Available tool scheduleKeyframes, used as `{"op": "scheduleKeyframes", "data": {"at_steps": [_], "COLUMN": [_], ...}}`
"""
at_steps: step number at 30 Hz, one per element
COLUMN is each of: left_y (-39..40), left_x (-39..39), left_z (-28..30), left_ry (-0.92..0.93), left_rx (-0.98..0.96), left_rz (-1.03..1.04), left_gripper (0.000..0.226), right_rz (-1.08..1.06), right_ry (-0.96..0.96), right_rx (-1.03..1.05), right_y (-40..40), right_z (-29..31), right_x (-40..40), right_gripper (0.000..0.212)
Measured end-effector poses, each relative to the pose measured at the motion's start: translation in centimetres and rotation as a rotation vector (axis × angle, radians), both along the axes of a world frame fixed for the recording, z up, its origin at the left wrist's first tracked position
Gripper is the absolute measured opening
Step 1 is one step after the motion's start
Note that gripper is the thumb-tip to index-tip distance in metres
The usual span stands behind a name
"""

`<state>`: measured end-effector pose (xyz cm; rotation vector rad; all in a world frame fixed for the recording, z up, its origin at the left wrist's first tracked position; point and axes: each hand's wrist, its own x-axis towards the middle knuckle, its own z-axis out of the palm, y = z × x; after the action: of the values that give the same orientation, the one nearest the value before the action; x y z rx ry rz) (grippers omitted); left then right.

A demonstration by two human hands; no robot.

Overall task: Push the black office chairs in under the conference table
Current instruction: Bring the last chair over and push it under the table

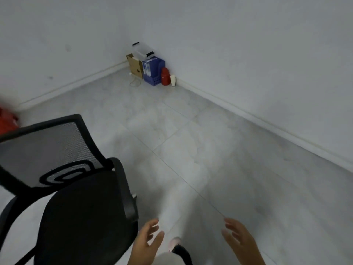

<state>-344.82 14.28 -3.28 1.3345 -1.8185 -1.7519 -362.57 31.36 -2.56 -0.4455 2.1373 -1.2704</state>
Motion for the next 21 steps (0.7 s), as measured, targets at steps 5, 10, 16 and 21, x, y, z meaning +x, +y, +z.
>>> {"op": "scheduleKeyframes", "data": {"at_steps": [5,10,16,21], "left_y": [-10.0,-17.1,-23.8,-29.0], "left_x": [-11.4,-20.8,-27.2,-30.6], "left_z": [2.4,2.0,0.2,0.8], "left_ry": [0.078,0.115,0.071,0.085], "left_rx": [-0.071,-0.105,-0.015,0.005], "left_rz": [-0.055,-0.048,0.217,0.443], "left_gripper": [0.028,0.030,0.034,0.035], "right_rz": [0.084,0.172,0.382,0.578], "right_ry": [0.075,0.087,0.091,0.057], "right_rx": [-0.040,-0.033,0.032,-0.006], "right_y": [-9.2,-17.0,-28.2,-39.9], "right_z": [2.5,2.6,1.4,2.4], "right_x": [-9.5,-19.2,-31.4,-36.9], "right_gripper": [0.034,0.058,0.031,0.031]}}
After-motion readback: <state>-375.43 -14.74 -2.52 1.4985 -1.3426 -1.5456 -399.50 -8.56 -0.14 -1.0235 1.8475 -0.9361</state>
